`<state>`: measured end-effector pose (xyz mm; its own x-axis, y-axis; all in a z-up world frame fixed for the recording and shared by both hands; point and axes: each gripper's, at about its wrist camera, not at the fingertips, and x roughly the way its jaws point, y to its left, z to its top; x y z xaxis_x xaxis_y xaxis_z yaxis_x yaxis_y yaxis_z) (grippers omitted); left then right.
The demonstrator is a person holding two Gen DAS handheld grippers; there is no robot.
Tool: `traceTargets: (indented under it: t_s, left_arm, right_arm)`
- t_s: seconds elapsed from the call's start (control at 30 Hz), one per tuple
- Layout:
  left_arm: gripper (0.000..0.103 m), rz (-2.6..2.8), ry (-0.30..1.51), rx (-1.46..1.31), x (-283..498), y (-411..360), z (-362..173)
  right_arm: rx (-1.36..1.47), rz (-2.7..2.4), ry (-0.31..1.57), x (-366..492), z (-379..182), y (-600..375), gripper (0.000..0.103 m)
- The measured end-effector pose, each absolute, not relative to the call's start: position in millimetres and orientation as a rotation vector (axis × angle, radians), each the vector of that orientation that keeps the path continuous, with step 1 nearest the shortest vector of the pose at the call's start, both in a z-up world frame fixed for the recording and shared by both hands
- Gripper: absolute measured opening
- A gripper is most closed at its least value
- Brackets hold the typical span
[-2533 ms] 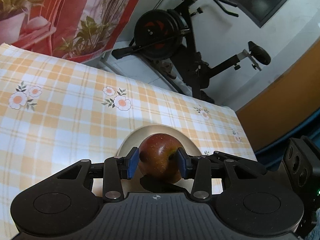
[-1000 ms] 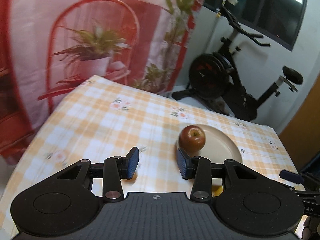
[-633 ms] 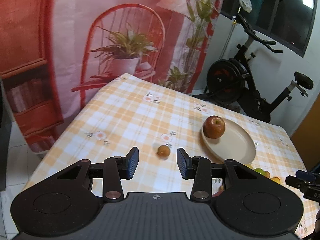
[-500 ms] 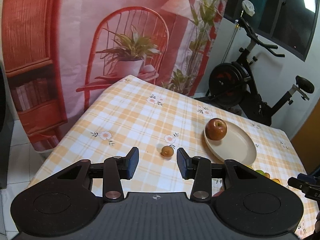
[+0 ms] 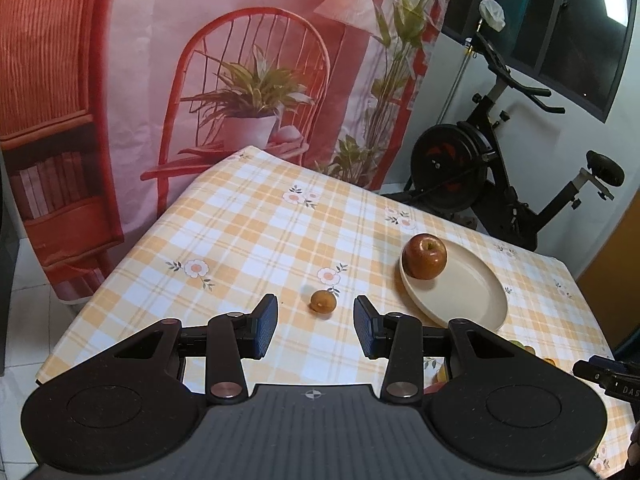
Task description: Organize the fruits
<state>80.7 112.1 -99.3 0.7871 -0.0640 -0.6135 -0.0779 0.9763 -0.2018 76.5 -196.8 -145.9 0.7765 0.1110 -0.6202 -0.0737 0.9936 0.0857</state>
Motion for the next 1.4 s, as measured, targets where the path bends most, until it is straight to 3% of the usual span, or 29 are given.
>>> traceTargets:
  t_s: [0.7, 1.4]
  left_arm:
    - [0.044, -0.006, 0.718, -0.221, 128, 94, -129]
    - [0.044, -0.056, 0.831, -0.233, 168, 90, -172]
  right_arm:
    - [0.101, 0.143, 0.825, 162, -169, -229, 0.029]
    - [0.122, 0.183, 1.009, 206, -206, -228, 0.024]
